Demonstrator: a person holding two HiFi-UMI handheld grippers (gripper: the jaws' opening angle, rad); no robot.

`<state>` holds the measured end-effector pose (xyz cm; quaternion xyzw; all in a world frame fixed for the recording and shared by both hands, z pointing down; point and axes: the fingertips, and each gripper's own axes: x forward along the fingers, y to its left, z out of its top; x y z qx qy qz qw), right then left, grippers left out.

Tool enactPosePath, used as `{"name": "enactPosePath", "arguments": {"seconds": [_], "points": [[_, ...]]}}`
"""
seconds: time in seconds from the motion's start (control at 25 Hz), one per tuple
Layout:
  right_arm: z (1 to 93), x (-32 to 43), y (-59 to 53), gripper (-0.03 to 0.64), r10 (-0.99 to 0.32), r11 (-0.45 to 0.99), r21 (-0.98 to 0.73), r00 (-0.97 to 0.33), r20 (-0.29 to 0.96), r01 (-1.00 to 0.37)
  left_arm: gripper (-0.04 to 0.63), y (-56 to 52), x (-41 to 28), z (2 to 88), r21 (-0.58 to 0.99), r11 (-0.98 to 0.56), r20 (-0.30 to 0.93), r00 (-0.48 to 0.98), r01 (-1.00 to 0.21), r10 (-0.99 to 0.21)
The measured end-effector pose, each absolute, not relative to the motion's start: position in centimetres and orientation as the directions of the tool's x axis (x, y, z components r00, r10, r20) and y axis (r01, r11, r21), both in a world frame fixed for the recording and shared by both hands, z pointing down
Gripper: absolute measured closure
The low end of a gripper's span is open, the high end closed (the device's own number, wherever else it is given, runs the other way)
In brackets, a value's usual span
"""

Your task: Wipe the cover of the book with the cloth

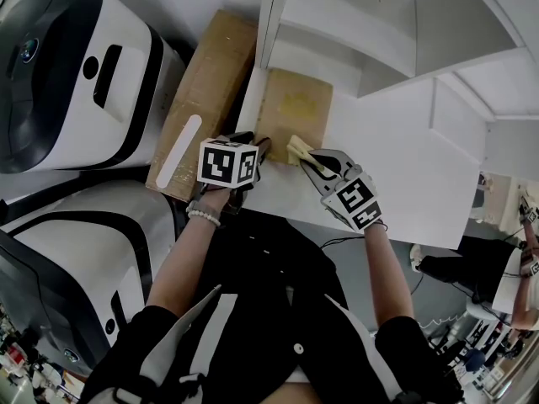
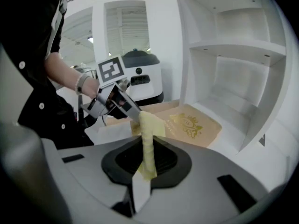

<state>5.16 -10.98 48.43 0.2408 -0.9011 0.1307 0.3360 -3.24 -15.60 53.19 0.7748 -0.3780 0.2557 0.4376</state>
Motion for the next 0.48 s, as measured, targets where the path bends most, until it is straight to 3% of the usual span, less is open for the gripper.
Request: {"name": "enactPosePath", "arguments": {"seconds": [0.2, 0.48], "points": [[46.9, 6.3, -15.6, 0.580, -0.461, 0.787, -0.035, -0.625, 0.630, -0.616, 0.419, -15.6, -3.3, 53.3, 0.486, -0.329, 0.726, 0.584, -0.810, -0.364], [46.8, 7.4, -21.7, 0.580, -0.538, 0.758, 0.075, -0.556, 0.634, -0.647, 0.419, -15.7, -3.3, 53.3, 0.490, -0.327, 0.724, 0.586, -0.808, -0.364]]}}
